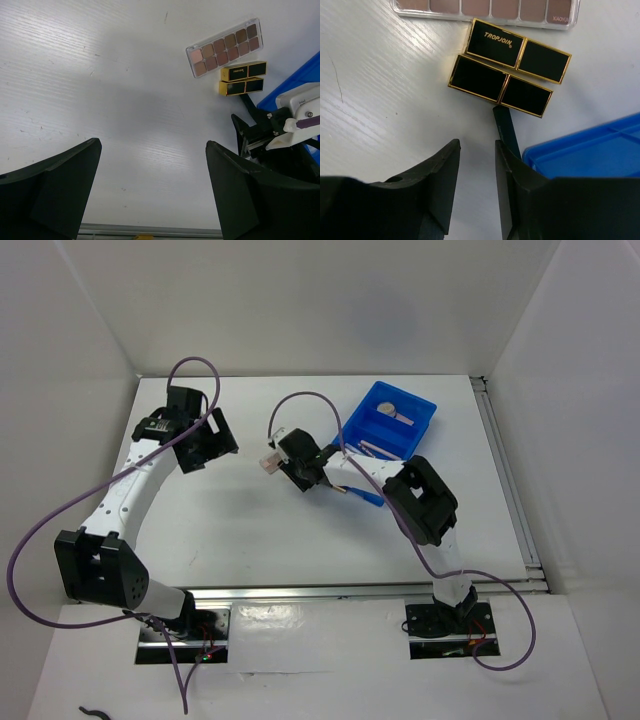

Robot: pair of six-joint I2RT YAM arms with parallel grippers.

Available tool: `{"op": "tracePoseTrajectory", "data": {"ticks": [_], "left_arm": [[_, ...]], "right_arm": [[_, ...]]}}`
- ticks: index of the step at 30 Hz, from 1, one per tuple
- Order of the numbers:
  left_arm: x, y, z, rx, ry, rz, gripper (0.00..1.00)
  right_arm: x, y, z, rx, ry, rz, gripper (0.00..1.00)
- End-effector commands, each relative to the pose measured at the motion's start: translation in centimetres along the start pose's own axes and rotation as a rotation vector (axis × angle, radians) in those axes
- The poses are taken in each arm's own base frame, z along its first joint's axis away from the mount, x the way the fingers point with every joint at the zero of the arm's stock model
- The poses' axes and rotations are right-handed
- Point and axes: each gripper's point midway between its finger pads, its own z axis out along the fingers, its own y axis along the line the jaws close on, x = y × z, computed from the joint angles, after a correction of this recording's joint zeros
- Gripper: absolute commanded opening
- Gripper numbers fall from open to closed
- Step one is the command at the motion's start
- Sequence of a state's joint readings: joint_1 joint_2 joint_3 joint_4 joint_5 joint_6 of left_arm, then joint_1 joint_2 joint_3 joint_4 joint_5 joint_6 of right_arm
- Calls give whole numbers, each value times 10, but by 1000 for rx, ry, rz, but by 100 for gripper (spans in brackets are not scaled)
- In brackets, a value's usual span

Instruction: Organize the makeup

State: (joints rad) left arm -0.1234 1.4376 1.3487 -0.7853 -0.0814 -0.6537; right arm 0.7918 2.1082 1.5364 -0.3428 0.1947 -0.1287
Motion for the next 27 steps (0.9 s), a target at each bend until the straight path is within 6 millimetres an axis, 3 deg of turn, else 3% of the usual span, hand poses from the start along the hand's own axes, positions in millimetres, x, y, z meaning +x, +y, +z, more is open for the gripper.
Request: {"op": "tracePoseTrajectory", "data": {"ticks": [1,18,22,24,27], "left_arm": [[-11,-3,-13,15,-48,21,100],[-11,-3,-13,15,-48,21,100],[-11,-3,-13,15,-48,21,100],[-11,-3,-13,15,-48,21,100],[-12,-2,-12,7,-53,21,100]], "right_arm": [[-2,-2,-4,11,-4,-11,43],[7,-17,9,73,-4,6,52],[12,-21,10,78,7,11,62],[17,-26,15,64,18,36,62],[20,-20,19,34,25,35,62]]}}
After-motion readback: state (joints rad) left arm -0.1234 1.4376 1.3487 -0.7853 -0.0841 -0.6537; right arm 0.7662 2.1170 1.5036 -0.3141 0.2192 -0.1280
